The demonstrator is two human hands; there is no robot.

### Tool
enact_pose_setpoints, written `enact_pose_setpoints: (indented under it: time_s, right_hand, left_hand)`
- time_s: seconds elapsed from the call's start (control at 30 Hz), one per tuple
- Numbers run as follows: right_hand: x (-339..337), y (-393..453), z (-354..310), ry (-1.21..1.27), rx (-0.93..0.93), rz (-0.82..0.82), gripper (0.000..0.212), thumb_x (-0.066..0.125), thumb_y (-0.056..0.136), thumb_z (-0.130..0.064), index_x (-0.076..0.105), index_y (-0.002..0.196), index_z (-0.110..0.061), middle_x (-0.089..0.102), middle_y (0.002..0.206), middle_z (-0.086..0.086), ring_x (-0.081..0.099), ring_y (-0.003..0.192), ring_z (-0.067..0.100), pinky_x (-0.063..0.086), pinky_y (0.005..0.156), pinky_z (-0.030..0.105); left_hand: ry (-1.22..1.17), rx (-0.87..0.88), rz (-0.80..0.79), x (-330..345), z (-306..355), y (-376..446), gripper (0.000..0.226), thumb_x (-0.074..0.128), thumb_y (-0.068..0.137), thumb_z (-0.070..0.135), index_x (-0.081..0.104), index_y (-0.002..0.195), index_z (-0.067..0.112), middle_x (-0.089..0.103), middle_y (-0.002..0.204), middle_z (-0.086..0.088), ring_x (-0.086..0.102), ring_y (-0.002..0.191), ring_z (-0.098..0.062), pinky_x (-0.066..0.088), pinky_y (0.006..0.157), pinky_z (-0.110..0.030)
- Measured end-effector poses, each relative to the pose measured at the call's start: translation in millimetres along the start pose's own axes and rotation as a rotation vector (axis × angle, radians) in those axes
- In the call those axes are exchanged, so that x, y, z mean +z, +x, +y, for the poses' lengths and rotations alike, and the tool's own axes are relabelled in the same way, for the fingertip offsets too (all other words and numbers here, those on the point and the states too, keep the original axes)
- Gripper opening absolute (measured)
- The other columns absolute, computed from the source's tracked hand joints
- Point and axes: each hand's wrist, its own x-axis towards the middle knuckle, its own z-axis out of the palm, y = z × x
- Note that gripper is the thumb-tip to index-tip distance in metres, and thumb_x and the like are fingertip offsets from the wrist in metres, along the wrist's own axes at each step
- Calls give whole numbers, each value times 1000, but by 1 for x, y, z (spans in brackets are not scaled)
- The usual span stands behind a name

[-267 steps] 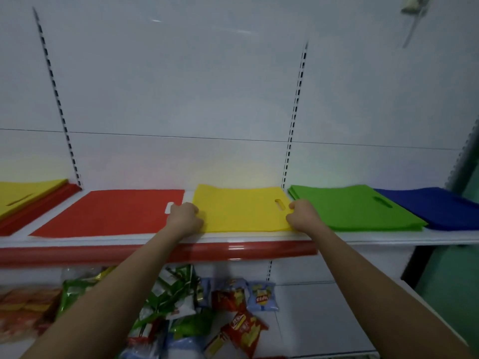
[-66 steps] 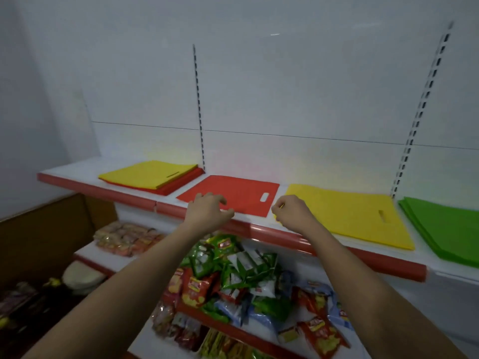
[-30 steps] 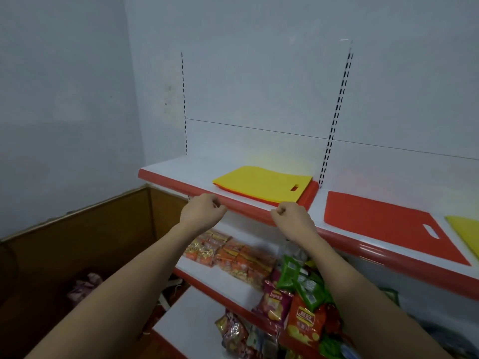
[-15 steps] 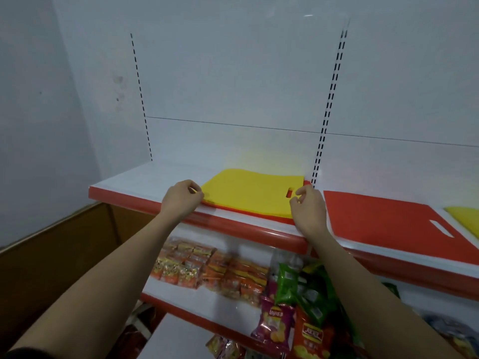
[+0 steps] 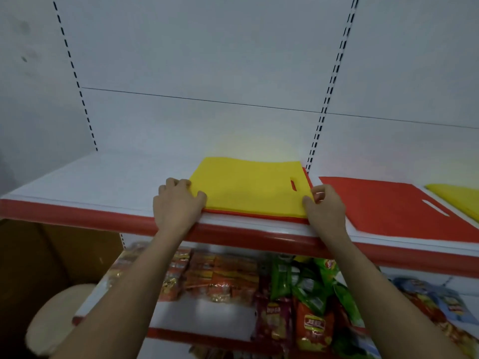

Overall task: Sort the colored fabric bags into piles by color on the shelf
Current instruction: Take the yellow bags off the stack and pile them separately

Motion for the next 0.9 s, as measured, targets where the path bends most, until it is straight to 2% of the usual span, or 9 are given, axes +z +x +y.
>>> enact_pose_setpoints:
  time_s: [0.07,0.17,0.23,0.4,0.5,0.63,0.73,0.8,0.9]
  right_hand:
    - [0,1,3,-12,-29,37,16,58,91,-7,59,106,-11,57,93,6,49,74,18,34,56,20]
    - [0,1,9,-45,-60,67,22,49,93,-2,62,106,-14,58,91,6,46,61,18,30,51,28]
    - [2,1,14,-66,-71,57,29,45,94,0,64,106,-18,59,91,9,41,60,21,29,57,28]
    - [5,-1,8,-92,-119,89,34,44,93,4,67,115,-10,61,112,14,54,89,31,43,79,40]
    - [4,-5,2,-145,-159,87,35,46,92,6,67,117,-5,61,116,15,54,107,33,43,91,39]
    - [2,-10,-10,-247,-171,60,36,46,92,5,68,118,-8,61,119,14,43,110,32,28,83,28]
    - [-5,-10,-28,-140,-147,67,37,45,91,6,69,114,-9,63,118,13,49,107,31,35,85,31]
    - [-16,-11,-44,-25,-113,52,38,42,90,6,69,110,-11,62,112,12,53,88,25,41,76,30]
    - [-40,-10,-60,35,-32,-16,48,36,88,10,67,115,-14,63,104,12,53,60,22,41,51,22]
  left_hand:
    - [14,14,15,4,-1,2,56,53,89,48,56,133,15,49,132,-10,45,121,-33,39,94,-42]
    - [19,47,23,6,-3,0,60,56,86,55,58,130,15,49,129,-10,44,120,-32,38,94,-43]
    - [21,46,-15,5,-4,2,61,56,85,59,57,130,18,47,131,-8,42,122,-31,37,96,-44]
    - [-68,16,-99,1,-4,6,48,61,84,54,60,120,22,45,133,-5,37,127,-29,33,99,-44]
    - [-70,11,-120,-3,-4,7,45,63,85,49,62,118,19,44,136,-5,34,129,-30,32,102,-45]
    - [-58,9,-146,-19,2,7,34,65,85,33,62,116,21,44,133,-8,32,128,-32,31,101,-42]
    - [-222,23,-180,-38,11,11,25,59,84,12,61,109,14,58,114,-12,46,110,-31,39,80,-34]
    - [-447,6,-229,-53,15,15,26,55,84,2,59,108,10,61,100,-11,56,89,-28,41,65,-31]
    - [-732,-18,-347,-72,25,14,54,51,85,-10,50,135,11,57,111,-20,56,72,-24,56,67,-37]
